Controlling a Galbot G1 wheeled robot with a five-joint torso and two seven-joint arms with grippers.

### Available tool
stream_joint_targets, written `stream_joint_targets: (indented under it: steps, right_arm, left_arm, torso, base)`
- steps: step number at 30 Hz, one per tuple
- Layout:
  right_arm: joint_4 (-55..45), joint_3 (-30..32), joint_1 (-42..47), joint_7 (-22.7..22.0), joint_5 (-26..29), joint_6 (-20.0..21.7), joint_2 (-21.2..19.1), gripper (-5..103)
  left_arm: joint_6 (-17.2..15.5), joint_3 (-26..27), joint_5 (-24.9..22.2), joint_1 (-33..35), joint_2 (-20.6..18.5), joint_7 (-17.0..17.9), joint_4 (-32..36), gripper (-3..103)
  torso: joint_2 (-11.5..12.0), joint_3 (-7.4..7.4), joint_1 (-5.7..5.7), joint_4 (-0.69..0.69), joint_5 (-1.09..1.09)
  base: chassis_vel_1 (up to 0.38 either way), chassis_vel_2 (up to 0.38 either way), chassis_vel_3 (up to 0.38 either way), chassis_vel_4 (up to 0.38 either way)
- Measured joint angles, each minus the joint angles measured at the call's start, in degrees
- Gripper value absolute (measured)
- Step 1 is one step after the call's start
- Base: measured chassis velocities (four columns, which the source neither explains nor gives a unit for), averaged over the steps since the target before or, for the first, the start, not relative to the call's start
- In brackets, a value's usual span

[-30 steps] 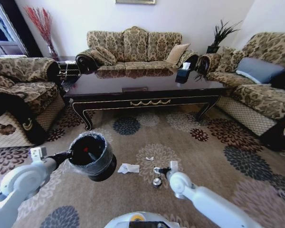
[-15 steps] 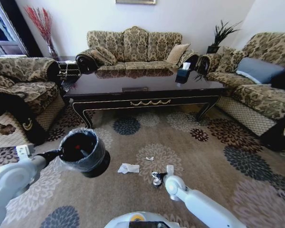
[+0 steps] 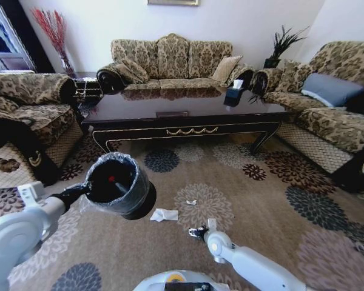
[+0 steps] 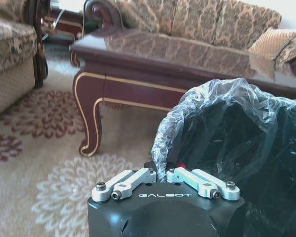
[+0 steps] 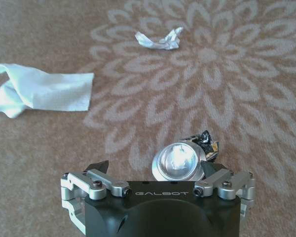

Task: Move to the front of the table and pick up the trash from the floor, then place it into the trash bin.

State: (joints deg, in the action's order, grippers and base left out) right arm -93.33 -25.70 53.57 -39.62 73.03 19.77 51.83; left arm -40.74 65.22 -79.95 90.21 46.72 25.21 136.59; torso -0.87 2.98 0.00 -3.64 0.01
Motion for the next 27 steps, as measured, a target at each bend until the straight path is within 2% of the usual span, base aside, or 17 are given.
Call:
stream_joint_targets:
  steps: [9, 23, 26, 27]
  right_arm:
    - [3.94, 1.11, -1.5, -1.02, 2.16, -1.08, 0.39, 100]
    - [6.02, 1.34, -1.14, -0.97, 1.55, -1.28, 1.51, 102]
    - [6.34, 1.15, -1.05, -0.97, 1.48, -1.17, 1.65, 88]
    - [6.34, 1.15, -1.05, -0.97, 1.48, -1.17, 1.65, 88]
  left_arm:
    - [-0.02, 0.45, -0.43, -0.94, -1.5, -0.23, 0.41, 3]
    - [-0.02, -1.61, 0.75, -1.6, -2.51, -0.42, -0.51, 3]
    - [-0.01, -1.62, 0.77, -1.6, -2.6, -0.47, -0.65, 3]
    - [-0.01, -1.62, 0.77, -1.6, -2.6, -0.47, -0.65, 3]
  torso:
    - [0.0, 0.0, 0.0, 0.0, 0.0]
    - [0.0, 0.0, 0.0, 0.0, -0.01]
    - [0.0, 0.0, 0.0, 0.0, 0.0]
    - [0.0, 0.0, 0.0, 0.0, 0.0]
  base:
    - [0.0, 0.0, 0.0, 0.0]
    - [0.0, 0.0, 0.0, 0.0]
    - [0.0, 0.0, 0.0, 0.0]
    - [0.0, 0.0, 0.0, 0.0]
